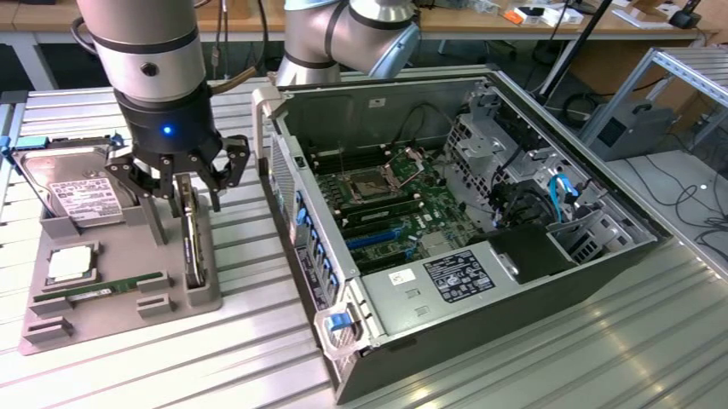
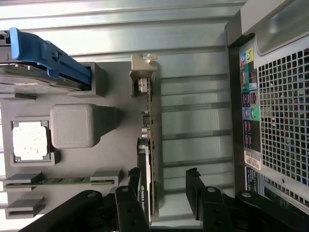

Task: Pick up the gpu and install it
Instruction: 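Pick up the gpu and move the gpu toward the slot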

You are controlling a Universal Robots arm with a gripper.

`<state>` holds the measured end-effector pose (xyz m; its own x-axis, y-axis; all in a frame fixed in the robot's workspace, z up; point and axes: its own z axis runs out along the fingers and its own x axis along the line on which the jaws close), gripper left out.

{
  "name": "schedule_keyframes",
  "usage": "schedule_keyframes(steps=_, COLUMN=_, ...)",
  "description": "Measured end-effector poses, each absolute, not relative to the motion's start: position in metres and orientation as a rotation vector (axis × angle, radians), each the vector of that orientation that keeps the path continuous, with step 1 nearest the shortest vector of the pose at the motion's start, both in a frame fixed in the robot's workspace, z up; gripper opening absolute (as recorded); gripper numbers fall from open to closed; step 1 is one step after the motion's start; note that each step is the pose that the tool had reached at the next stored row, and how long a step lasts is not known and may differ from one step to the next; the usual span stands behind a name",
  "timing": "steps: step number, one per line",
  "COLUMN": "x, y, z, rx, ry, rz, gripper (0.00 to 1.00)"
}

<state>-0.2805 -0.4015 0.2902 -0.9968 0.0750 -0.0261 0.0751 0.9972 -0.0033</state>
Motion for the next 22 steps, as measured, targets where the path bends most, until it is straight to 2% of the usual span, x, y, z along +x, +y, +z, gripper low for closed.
schedule_keyframes(steps=22, x=-0.289, y=-0.402, z=0.271, rx=0.117, ry=3.114, rz=-0.007, gripper=0.50)
